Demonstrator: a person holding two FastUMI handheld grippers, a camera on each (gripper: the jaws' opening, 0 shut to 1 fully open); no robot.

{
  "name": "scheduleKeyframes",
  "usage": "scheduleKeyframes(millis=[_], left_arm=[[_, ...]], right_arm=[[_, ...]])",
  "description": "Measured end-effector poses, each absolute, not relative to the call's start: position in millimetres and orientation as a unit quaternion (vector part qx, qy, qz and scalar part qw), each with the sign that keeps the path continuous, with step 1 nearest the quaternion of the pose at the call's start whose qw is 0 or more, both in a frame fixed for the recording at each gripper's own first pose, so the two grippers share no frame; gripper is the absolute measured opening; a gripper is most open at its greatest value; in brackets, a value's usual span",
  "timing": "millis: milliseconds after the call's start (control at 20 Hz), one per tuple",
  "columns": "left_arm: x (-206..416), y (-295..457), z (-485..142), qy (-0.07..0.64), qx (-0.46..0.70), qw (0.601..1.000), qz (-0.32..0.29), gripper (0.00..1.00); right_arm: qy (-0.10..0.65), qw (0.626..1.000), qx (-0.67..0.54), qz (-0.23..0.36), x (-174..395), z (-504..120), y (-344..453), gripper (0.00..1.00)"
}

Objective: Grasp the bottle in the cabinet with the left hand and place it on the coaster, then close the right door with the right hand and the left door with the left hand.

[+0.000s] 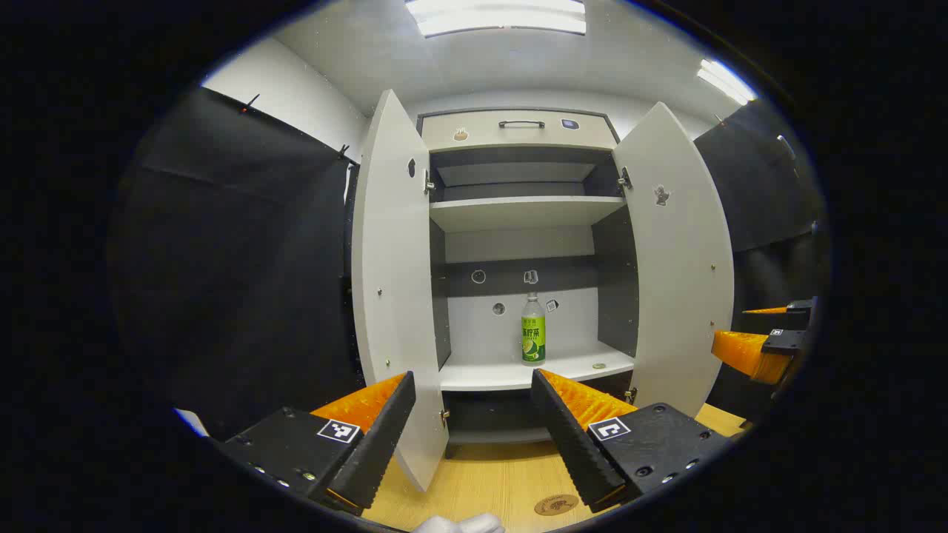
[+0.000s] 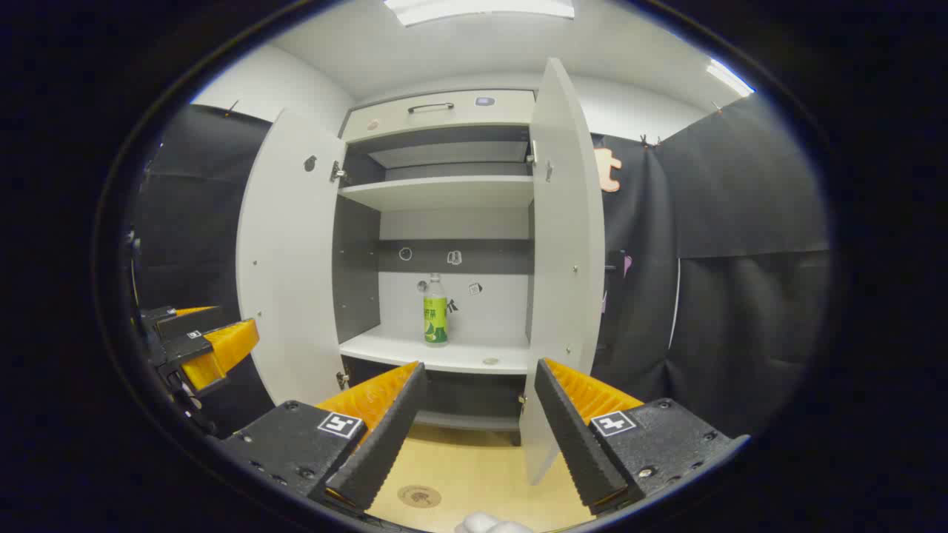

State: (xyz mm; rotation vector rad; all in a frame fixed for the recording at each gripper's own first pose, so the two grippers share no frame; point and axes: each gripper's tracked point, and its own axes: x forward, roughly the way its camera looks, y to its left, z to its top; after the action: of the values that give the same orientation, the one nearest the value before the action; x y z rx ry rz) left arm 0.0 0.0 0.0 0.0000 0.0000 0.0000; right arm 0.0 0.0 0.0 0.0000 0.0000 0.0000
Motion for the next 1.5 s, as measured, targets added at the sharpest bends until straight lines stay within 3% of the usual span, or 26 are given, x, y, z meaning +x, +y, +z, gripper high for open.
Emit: scheduleKeyframes(millis=[750,1000,1500], left_arm=[[41,-5,-6,0.003,0.000,1.000,-0.011,0.96],[103,-25,-3,-0.017,-0.001,0.999,-0.035,0.96],[290,-106,-20,-0.022,-0.023,0.997,-0.076,0.96]], right_arm=[[0.006,1.000,-0.001,-0.002,24,3,7,0.97],[0.012,1.000,-0.006,-0.013,35,5,1,0.97],[0.019,0.998,-0.022,-0.049,34,14,-8,0.97]])
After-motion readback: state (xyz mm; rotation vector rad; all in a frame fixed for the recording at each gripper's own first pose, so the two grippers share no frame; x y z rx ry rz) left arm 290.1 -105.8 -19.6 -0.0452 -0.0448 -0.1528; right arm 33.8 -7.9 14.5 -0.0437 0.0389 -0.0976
